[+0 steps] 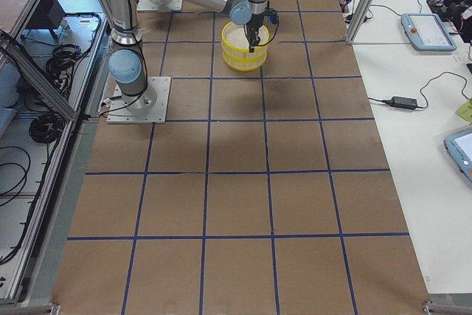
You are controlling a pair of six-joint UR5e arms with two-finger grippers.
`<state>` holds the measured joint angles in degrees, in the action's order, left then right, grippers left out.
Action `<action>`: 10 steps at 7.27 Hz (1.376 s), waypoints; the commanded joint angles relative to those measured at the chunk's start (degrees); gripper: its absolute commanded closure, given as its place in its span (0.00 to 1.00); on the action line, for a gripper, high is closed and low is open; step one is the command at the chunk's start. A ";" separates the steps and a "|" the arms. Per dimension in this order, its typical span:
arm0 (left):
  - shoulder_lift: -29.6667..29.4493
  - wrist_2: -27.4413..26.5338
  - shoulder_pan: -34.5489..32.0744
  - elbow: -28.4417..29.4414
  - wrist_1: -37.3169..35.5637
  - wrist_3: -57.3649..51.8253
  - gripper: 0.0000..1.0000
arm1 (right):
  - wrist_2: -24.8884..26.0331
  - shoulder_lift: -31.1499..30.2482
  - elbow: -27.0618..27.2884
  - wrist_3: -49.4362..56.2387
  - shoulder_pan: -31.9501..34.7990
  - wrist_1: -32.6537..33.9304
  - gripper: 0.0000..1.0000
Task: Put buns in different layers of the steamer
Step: 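Lift the brown bun with the left gripper while the right releases the rim and rises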
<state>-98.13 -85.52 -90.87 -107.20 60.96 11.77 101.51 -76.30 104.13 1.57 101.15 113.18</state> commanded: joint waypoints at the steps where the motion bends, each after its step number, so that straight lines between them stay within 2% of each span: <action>1: -0.14 2.28 -3.96 2.69 -0.85 7.65 1.00 | -0.08 0.01 0.02 0.28 0.01 -0.07 0.91; 2: -0.14 2.37 -3.96 2.70 -0.93 7.66 1.00 | 0.18 0.10 0.10 0.80 0.01 -0.16 0.58; 3: -0.05 3.33 -3.96 2.79 -1.02 7.74 1.00 | 0.18 0.10 0.45 1.50 -0.08 -0.16 0.02; 6: -0.05 3.69 -4.05 2.79 -1.37 7.83 1.00 | -0.79 -4.35 -4.01 1.51 -2.36 -1.81 0.00; 7: -0.13 5.69 -4.57 2.88 -1.54 10.09 1.00 | -4.62 -6.73 -6.72 0.99 -2.71 -4.96 0.00; 8: -0.14 7.80 -6.14 3.40 -1.72 13.51 1.00 | -7.88 -8.06 -11.80 0.72 -2.72 -10.39 0.00; 9: -0.40 9.04 -9.47 4.27 -1.98 19.55 1.00 | -9.30 -8.25 -18.46 -0.15 -2.98 -17.57 0.00; 10: -0.57 12.01 -11.76 4.63 -4.60 24.83 1.00 | -10.45 -8.42 -22.53 -0.51 -4.20 -22.87 0.00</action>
<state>-98.48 -76.55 -99.50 -103.22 58.48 29.95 93.04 -84.21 87.88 1.70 98.02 97.77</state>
